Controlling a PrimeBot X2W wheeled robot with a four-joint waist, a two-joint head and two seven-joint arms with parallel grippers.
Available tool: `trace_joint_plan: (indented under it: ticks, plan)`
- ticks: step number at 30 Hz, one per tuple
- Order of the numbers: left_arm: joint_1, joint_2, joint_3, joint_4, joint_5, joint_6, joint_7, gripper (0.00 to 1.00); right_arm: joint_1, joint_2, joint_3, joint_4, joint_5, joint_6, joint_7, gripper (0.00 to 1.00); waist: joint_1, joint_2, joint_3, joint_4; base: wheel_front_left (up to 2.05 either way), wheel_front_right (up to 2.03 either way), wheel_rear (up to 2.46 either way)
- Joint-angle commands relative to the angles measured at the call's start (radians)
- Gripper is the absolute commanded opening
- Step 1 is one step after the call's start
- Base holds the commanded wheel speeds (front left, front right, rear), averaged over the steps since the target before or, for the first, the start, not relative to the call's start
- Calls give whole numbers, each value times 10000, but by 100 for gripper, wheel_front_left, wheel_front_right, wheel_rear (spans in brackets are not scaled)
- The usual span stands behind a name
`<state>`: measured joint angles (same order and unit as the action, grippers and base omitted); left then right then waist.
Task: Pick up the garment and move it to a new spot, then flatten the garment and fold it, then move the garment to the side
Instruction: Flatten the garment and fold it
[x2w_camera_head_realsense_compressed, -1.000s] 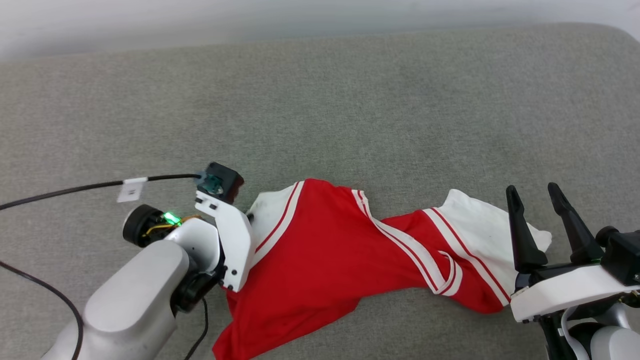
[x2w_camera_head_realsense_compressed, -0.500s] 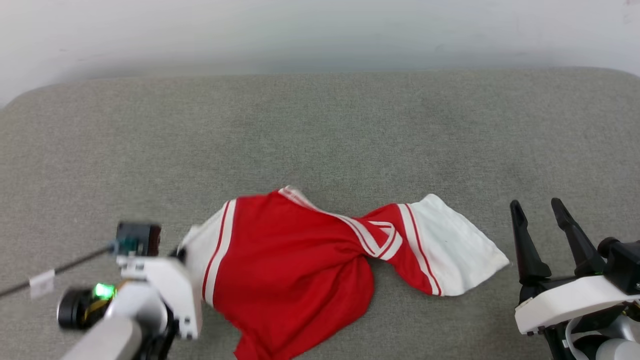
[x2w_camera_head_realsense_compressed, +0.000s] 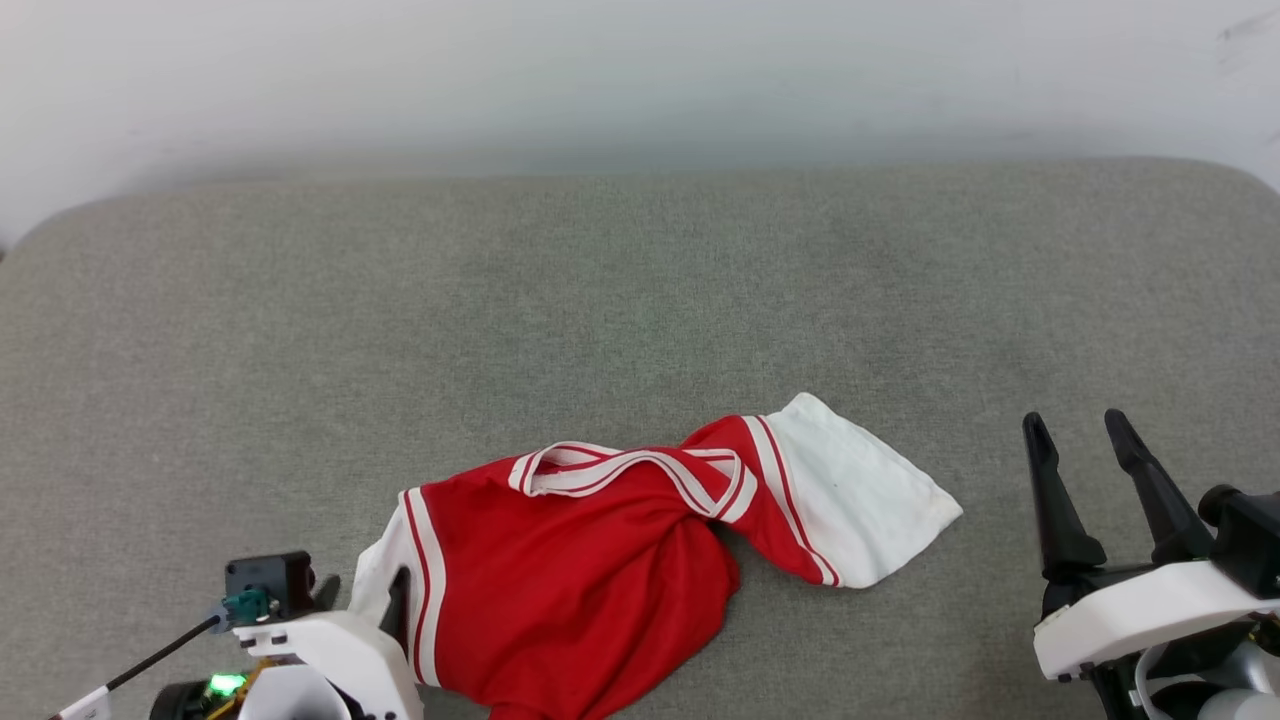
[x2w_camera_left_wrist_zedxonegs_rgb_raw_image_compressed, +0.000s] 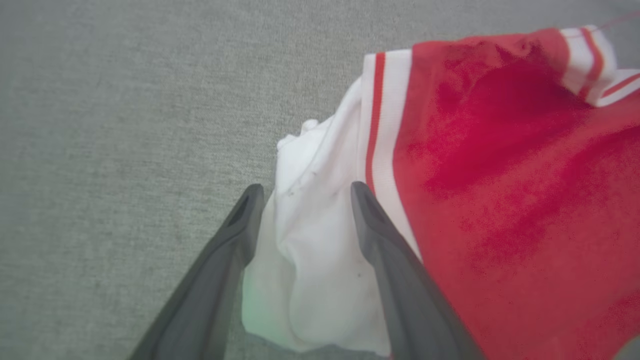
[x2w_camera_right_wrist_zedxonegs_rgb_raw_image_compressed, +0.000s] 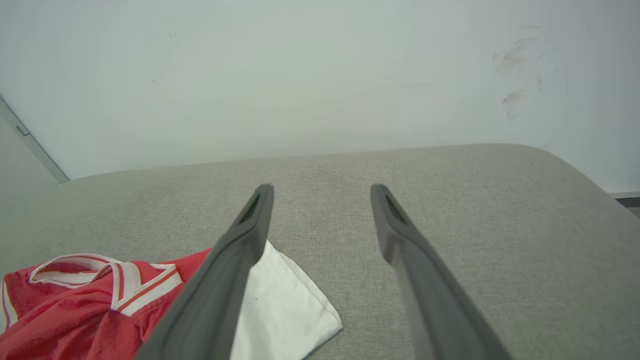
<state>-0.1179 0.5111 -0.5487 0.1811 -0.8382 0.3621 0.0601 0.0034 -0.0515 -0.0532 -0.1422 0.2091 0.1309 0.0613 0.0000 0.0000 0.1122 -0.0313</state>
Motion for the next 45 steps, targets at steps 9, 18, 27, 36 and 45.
trace_joint_plan:
  ticks: [9, 18, 27, 36, 45]
  plan:
    - [-321, -157, 271, -385, 989, 31, -2362, 100, 523, 20, -87, 17, -39, -3, 360, 100, 0, 0, -819, -5, 0, 0, 0]
    - [-112, 11, 114, -1927, 1685, 446, -2752, 100, 946, 20, -499, 383, 245, -3, 1747, 100, 0, 0, -1190, 152, 0, 0, 0]
    - [-357, -44, -92, -2903, 1986, 733, -2618, 100, -273, -869, -755, 2229, 799, -1, 4829, 100, 0, 0, -734, 738, 0, 0, 0]
    - [-1359, -456, -309, -2540, 2057, 183, -2751, 100, -2860, -1620, 624, 5709, 1359, -3, 6096, 100, 0, 0, 694, 1818, 0, 0, 0]
    - [-1032, -363, -107, -2070, 1806, 279, -2759, 100, -3032, -1646, 1346, 6851, 1773, 2, 6394, 0, 0, 0, 615, 1708, 0, 0, 0]
